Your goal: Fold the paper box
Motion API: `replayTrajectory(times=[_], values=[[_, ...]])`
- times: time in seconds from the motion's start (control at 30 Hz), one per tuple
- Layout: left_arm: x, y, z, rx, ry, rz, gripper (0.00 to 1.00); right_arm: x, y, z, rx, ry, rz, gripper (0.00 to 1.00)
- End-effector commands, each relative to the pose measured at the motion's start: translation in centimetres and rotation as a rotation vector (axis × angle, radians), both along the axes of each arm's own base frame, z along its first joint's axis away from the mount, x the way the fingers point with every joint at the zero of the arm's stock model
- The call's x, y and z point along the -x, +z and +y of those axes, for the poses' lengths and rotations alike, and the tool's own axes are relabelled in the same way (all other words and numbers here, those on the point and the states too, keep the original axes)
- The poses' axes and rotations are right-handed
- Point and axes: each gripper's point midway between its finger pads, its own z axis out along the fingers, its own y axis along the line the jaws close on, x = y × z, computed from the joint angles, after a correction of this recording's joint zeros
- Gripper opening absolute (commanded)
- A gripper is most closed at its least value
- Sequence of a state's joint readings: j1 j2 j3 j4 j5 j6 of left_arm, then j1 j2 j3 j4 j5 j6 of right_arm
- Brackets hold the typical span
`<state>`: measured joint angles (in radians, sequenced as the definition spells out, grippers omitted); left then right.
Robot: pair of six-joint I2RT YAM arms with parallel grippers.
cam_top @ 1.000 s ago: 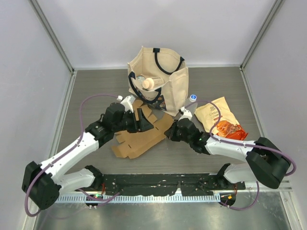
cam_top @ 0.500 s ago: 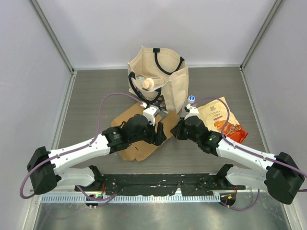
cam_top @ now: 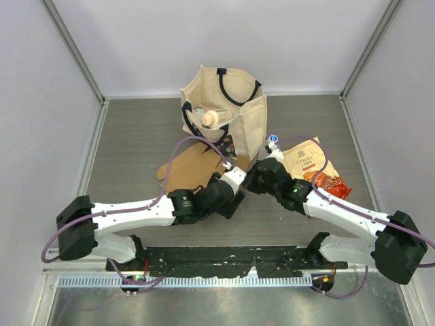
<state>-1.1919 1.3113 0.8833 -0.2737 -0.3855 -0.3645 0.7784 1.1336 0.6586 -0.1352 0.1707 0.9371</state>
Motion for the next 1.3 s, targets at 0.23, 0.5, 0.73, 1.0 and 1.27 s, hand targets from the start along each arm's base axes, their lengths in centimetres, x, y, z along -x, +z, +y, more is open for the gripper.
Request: replayTrajectory(times=[0.23, 0.5, 0.73, 1.0, 1.27], values=[[-3.0, 1.1, 0.0, -0.134, 0.112, -0.182, 0.51, -0.9, 4.3, 1.3, -0.113, -0.029, -0.038, 0.01], [-2.5, 2.9, 2.5, -0.104, 0.166, -0.19, 0.22, 0.5, 6.6, 4.5, -0.119, 0.235, -0.127, 0.36], [-1.4, 7.3, 6.6, 0.005, 0.261, -0.183, 0.05, 0.7, 10.3, 3.7, -0.051, 0.306, -0.271, 0.71], [-0.4, 15.4, 15.0, 0.103, 0.545, -0.173, 0.0, 0.9, 12.7, 4.4, 0.108, 0.507, -0.419, 0.72], [-2.9, 21.6, 16.9, 0.346, 0.734, -0.089, 0.0, 2.2, 15.9, 8.3, 0.135, 0.592, -0.506, 0.7]])
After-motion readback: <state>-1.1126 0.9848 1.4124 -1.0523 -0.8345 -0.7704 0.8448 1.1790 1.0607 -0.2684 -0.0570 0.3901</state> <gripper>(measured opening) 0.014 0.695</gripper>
